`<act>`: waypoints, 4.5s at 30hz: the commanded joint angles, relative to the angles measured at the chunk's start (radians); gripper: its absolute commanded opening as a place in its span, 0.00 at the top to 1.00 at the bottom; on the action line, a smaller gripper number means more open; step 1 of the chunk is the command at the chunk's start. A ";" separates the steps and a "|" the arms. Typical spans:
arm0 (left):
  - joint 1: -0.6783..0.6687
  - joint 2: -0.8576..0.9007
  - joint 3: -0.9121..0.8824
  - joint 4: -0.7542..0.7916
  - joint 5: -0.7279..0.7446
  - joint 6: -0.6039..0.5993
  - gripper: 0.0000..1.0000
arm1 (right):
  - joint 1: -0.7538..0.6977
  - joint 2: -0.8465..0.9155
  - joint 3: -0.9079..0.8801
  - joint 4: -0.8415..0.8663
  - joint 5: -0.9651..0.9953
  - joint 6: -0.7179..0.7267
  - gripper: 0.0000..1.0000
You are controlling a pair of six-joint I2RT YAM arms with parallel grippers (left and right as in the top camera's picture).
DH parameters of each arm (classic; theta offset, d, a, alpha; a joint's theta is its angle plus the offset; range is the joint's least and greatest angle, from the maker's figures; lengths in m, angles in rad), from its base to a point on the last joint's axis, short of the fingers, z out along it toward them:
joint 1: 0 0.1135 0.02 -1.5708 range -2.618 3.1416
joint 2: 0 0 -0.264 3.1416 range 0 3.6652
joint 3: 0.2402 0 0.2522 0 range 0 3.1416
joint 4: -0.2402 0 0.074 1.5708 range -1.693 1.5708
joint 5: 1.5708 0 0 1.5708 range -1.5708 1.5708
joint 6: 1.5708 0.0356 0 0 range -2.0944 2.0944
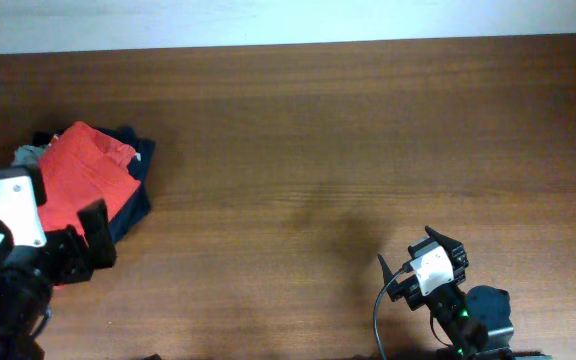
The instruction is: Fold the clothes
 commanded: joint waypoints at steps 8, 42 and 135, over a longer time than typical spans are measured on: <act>-0.006 0.002 0.005 -0.133 0.011 0.006 0.01 | 0.009 -0.010 -0.006 -0.002 -0.010 0.012 0.01; -0.195 -0.384 -0.749 0.652 -0.015 0.069 0.01 | 0.009 -0.010 -0.006 -0.002 -0.010 0.012 0.01; -0.402 -0.937 -1.538 1.100 -0.173 0.039 0.01 | 0.009 -0.010 -0.006 -0.002 -0.010 0.012 0.02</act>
